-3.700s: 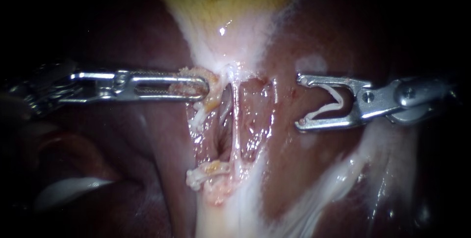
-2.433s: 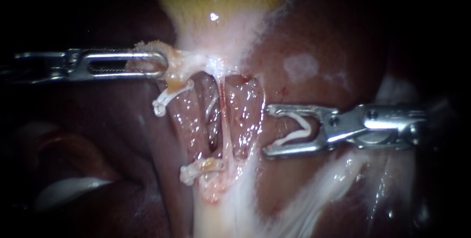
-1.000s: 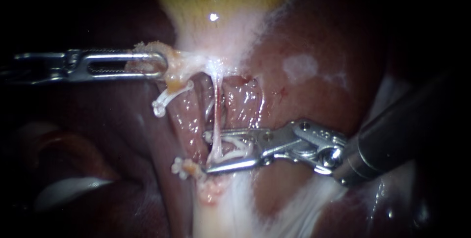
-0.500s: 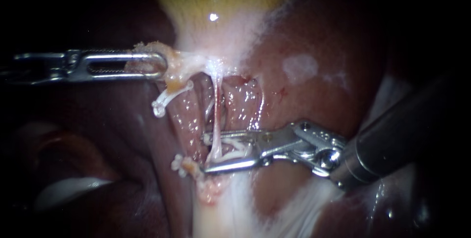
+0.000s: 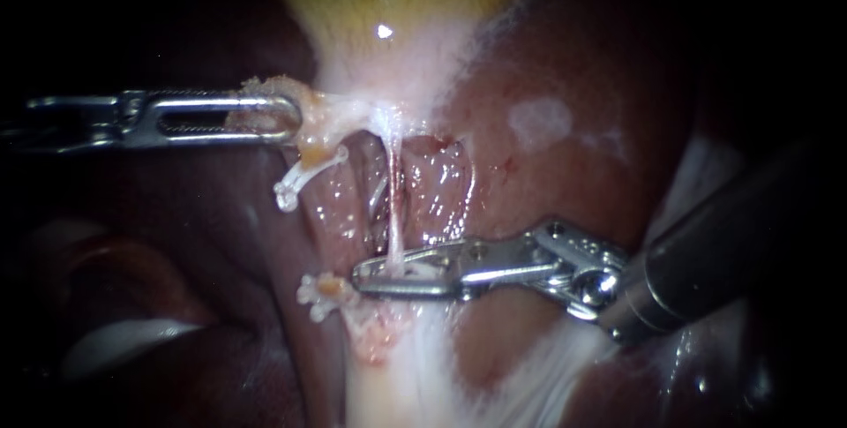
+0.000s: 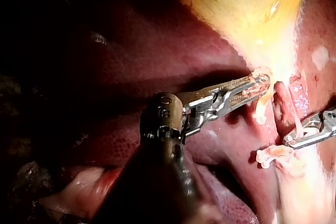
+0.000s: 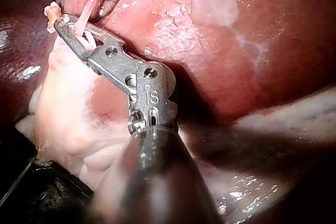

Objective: Clipping first clip right tube

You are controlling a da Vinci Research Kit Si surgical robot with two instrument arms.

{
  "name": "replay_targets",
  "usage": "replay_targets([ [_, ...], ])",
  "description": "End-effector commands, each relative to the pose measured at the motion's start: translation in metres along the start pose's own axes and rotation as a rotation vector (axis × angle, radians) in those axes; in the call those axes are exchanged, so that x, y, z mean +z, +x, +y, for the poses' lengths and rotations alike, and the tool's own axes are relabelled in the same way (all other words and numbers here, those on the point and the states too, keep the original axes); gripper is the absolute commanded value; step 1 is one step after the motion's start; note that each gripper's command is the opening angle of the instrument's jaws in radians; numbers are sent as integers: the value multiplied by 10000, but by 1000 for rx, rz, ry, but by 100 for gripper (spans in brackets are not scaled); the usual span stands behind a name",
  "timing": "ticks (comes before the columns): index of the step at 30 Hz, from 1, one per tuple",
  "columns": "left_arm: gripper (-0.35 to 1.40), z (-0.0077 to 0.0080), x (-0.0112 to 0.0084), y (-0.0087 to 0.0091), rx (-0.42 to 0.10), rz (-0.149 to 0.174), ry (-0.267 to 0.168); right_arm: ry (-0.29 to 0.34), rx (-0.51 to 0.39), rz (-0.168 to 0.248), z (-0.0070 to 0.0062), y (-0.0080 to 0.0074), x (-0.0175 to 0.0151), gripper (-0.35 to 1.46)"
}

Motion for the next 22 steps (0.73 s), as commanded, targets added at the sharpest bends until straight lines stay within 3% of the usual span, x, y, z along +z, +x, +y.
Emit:
replay_targets([
  [1, -35, 0, 0, 0, 0, 0, 0, -2, 0, -13, 0, 0, 0, -35],
  [4, -35, 0, 0, 0, 0, 0, 0, -10, 1, -45, -1, -1, 0, -35],
  [22, -35, 2, -1, 0, 0, 1, 1, -10, 6, -51, -2, -3, -2, -35],
])
